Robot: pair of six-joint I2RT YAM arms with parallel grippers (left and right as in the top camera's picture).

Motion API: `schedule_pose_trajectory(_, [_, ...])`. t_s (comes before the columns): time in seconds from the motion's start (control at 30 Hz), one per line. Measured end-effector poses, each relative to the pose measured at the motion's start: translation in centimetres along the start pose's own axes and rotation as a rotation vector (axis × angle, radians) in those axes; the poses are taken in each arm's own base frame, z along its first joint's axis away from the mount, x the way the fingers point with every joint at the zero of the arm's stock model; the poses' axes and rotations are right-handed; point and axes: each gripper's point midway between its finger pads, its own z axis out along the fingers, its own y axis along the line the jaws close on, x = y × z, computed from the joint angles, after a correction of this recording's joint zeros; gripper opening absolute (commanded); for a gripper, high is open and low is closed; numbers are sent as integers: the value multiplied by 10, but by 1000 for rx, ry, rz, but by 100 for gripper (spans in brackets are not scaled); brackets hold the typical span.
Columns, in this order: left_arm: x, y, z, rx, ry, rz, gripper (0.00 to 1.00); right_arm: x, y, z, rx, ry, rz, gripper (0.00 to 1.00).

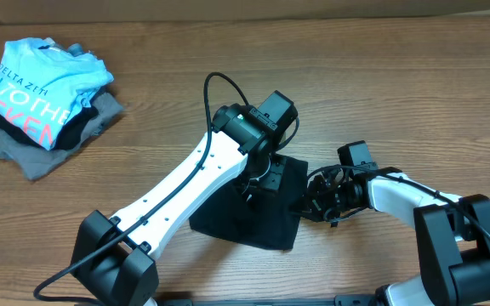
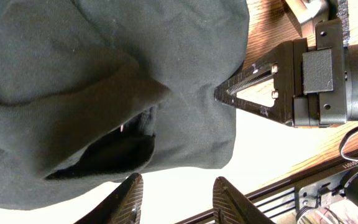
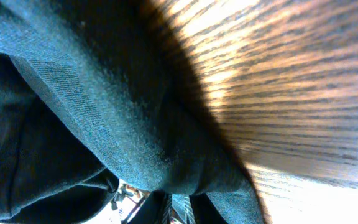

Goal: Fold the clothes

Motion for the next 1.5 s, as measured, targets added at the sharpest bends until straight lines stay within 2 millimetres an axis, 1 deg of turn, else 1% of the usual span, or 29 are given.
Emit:
schedule_pose_trajectory(0.03, [1, 1, 0, -7, 4, -2, 44, 0, 0, 0, -1, 0, 1, 13])
schedule_pose_trajectory(0.13, [6, 10, -1, -41, 25, -13, 45, 1, 0, 0, -5, 7, -9, 20])
schedule_pose_trajectory(0.33, [8, 37, -5, -94, 53, -67, 39, 4, 3, 1, -20, 34, -71, 27])
schedule_pose_trajectory(0.4, [7, 47, -7, -105, 58, -79, 37, 6, 3, 0, -21, 39, -106, 30])
schedule_pose_trajectory(0.47, [7, 56, -9, -122, 61, -96, 37, 8, 8, -4, -32, 30, -172, 34])
schedule_pose_trajectory(0.53, [6, 64, -12, -135, 64, -111, 38, 9, 23, -13, -60, 1, -270, 37])
schedule_pose_trajectory(0.6, [4, 71, -16, -144, 61, -111, 40, 11, 46, -25, -103, -43, -392, 37])
schedule_pose_trajectory(0.67, [0, 77, -19, -145, 50, -108, 39, 13, 73, -41, -160, -99, -519, 38])
schedule_pose_trajectory(0.73, [-4, 81, -23, -145, 40, -112, 38, 14, 95, -53, -207, -152, -623, 38])
schedule_pose_trajectory(0.8, [-5, 87, -25, -146, 40, -111, 36, 14, 108, -58, -233, -188, -692, 39])
schedule_pose_trajectory(0.9, [-4, 93, -30, -150, 46, -120, 36, 13, 112, -53, -214, -213, -736, 40])
schedule_pose_trajectory(0.97, [-6, 94, -38, -148, 40, -119, 41, 14, 117, -45, -199, -229, -780, 40])
schedule_pose_trajectory(1.07, [-14, 91, -55, -141, 0, -99, 47, 17, 122, -31, -172, -241, -833, 43])
schedule_pose_trajectory(1.17, [-20, 87, -67, -132, -34, -78, 49, 19, 120, -18, -127, -252, -862, 43])
schedule_pose_trajectory(1.27, [-17, 88, -68, -135, -20, -77, 49, 20, 118, -12, -99, -260, -871, 44])
schedule_pose_trajectory(1.33, [-14, 88, -68, -138, -10, -78, 49, 18, 117, -12, -91, -265, -865, 53])
schedule_pose_trajectory(1.5, [-15, 88, -68, -137, -14, -73, 50, 16, 117, -13, -84, -277, -871, 53])
